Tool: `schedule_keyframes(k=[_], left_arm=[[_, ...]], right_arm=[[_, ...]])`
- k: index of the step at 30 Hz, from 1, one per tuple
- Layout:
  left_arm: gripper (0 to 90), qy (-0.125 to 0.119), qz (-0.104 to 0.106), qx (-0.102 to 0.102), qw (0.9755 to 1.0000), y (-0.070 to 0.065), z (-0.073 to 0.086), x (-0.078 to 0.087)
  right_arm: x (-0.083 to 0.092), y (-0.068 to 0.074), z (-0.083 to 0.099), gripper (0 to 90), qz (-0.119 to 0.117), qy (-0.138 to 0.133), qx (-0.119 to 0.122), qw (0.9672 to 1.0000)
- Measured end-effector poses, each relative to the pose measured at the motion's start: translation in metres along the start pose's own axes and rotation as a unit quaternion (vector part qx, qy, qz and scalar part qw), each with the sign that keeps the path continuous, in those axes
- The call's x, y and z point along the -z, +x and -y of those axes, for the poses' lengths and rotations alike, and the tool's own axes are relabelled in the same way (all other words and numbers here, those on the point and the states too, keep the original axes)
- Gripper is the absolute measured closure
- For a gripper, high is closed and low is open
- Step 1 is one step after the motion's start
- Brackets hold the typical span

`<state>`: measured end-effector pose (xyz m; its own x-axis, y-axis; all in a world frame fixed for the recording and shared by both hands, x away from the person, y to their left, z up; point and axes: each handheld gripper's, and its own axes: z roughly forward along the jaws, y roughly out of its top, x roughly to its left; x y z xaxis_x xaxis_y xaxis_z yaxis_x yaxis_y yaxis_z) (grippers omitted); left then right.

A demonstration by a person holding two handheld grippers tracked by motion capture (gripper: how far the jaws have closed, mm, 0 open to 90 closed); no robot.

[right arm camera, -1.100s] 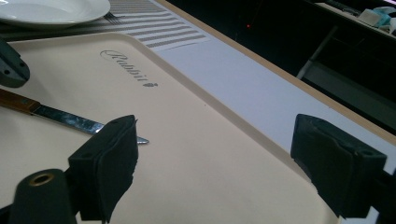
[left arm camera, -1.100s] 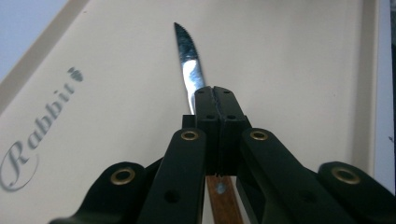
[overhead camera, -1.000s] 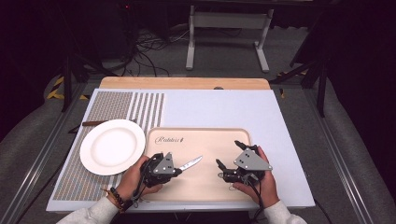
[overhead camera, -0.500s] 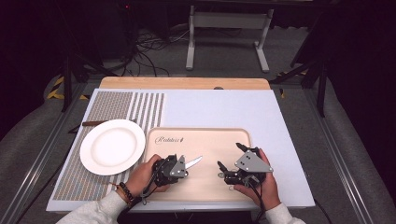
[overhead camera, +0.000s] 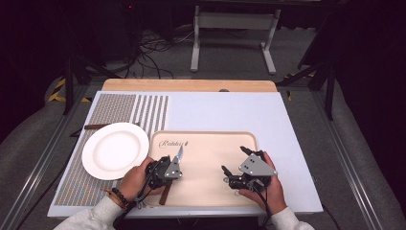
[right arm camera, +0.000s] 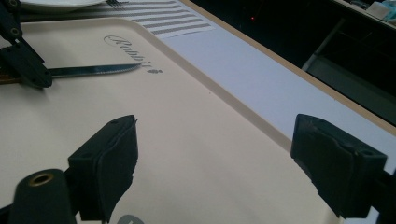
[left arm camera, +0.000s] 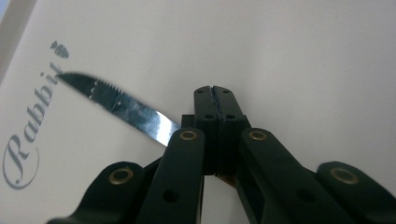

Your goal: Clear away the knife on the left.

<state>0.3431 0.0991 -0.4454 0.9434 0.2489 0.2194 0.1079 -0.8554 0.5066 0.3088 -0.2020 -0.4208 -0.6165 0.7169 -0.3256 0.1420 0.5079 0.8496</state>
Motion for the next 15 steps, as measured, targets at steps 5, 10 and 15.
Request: schedule_keyframes(k=[5, 10, 15], left_arm=[[90.0, 0.006, -0.005, 0.009, 0.9999, 0.003, 0.008, 0.005], [90.0, 0.012, -0.009, 0.013, 0.9998, 0.004, 0.015, 0.009], [90.0, 0.018, -0.011, 0.021, 0.9995, 0.006, 0.025, 0.015]], right_arm=[[-0.001, 0.000, -0.001, 15.8, -0.001, -0.001, 0.002, 1.0000], [-0.002, -0.001, -0.001, 15.8, -0.003, -0.001, 0.002, 1.0000], [0.000, -0.001, -0.001, 15.7, 0.001, -0.003, 0.002, 1.0000]])
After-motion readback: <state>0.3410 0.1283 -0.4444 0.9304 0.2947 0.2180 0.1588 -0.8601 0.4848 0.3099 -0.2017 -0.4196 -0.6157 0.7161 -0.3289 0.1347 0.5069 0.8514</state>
